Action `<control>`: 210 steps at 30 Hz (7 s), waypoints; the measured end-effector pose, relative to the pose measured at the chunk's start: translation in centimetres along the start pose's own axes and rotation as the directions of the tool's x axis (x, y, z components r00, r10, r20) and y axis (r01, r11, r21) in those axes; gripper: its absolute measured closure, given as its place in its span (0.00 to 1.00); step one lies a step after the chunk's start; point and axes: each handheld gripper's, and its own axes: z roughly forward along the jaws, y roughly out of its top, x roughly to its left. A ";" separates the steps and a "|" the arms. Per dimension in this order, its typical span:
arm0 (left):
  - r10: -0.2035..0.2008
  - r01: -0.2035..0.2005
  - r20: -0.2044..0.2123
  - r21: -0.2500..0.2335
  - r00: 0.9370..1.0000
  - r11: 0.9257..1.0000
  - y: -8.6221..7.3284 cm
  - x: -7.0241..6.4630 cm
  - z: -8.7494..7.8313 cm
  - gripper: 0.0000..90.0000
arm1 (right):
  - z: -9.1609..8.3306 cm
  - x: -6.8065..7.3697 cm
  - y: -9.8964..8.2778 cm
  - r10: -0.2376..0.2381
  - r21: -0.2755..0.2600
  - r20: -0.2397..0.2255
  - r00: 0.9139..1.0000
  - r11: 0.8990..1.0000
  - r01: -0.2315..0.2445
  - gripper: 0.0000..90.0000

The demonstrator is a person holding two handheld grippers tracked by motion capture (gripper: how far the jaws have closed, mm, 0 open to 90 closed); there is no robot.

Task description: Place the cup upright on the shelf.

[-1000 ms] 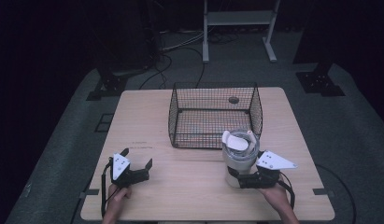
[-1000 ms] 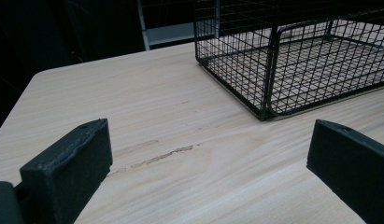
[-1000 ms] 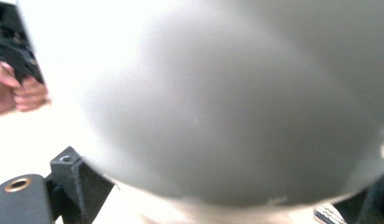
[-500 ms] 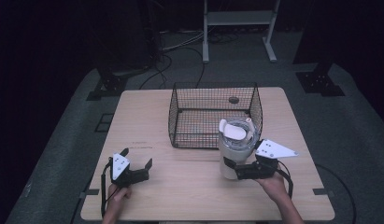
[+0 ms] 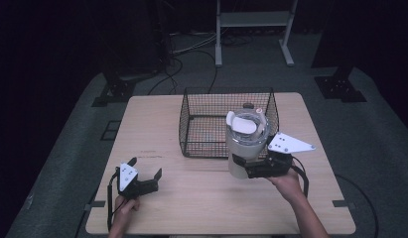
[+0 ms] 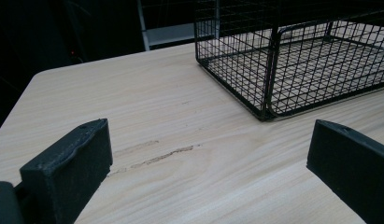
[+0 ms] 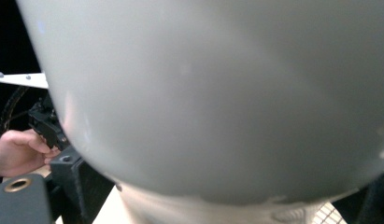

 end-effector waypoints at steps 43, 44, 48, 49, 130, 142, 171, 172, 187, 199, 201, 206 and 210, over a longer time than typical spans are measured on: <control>0.002 -0.002 0.000 -0.005 1.000 1.000 0.0 0.1 -0.1 0.00 | 12.3 -6.5 7.9 -0.033 0.089 0.050 0.998 0.996 0.028 0.09; 0.004 -0.004 0.000 -0.005 1.000 1.000 0.0 0.1 -0.1 0.00 | 12.6 -6.6 7.9 -0.033 0.090 0.055 0.998 0.996 0.028 0.09; 0.003 -0.003 0.001 -0.007 1.000 1.000 0.0 0.0 -0.1 0.00 | 13.9 -7.1 7.9 -0.030 0.112 0.062 0.998 0.994 0.023 0.09; 0.005 -0.005 0.001 -0.007 1.000 1.000 0.0 -0.1 -0.1 0.00 | 14.1 -7.3 7.9 -0.033 0.112 0.064 0.997 0.993 0.025 0.09; -0.028 0.028 0.015 -0.027 0.999 0.999 -0.1 0.3 -0.4 0.00 | 22.5 -11.7 -1.2 0.029 0.349 0.002 1.000 0.937 -0.028 0.09; -0.023 0.024 0.015 -0.028 1.000 0.999 -0.1 0.2 -0.3 0.00 | 21.7 -11.6 -1.8 0.005 0.323 -0.012 1.000 0.946 -0.001 0.09; -0.017 0.017 0.015 -0.024 1.000 1.000 -0.1 0.2 -0.3 0.00 | 19.9 -11.7 -1.9 -0.039 0.351 -0.023 0.999 0.935 0.044 0.09; -0.016 0.017 0.015 -0.024 1.000 1.000 -0.1 0.2 -0.3 0.00 | 19.8 -11.7 -2.0 -0.034 0.351 -0.020 0.999 0.935 0.039 0.09; -0.015 0.015 0.008 -0.018 1.000 1.000 -0.1 0.2 -0.3 0.00 | 18.3 -11.8 -2.1 -0.075 0.394 -0.015 0.997 0.916 0.075 0.11; -0.007 0.007 0.012 -0.020 1.000 1.000 -0.1 0.1 -0.3 0.00 | 16.2 -12.0 -0.8 -0.072 0.402 0.009 0.997 0.913 0.062 0.14; -0.008 0.008 0.012 -0.021 1.000 1.000 -0.1 0.1 -0.3 0.00 | 15.9 -12.0 -0.6 -0.068 0.401 0.012 0.998 0.914 0.057 0.14; -0.009 0.009 0.010 -0.021 1.000 1.000 -0.1 0.1 -0.3 0.00 | 15.1 -12.0 -0.2 -0.047 0.413 0.010 0.999 0.910 0.039 0.14; -0.006 0.006 0.011 -0.020 1.000 1.000 -0.1 0.1 -0.3 0.00 | 14.3 -12.1 0.0 -0.037 0.419 0.020 0.999 0.908 0.025 0.14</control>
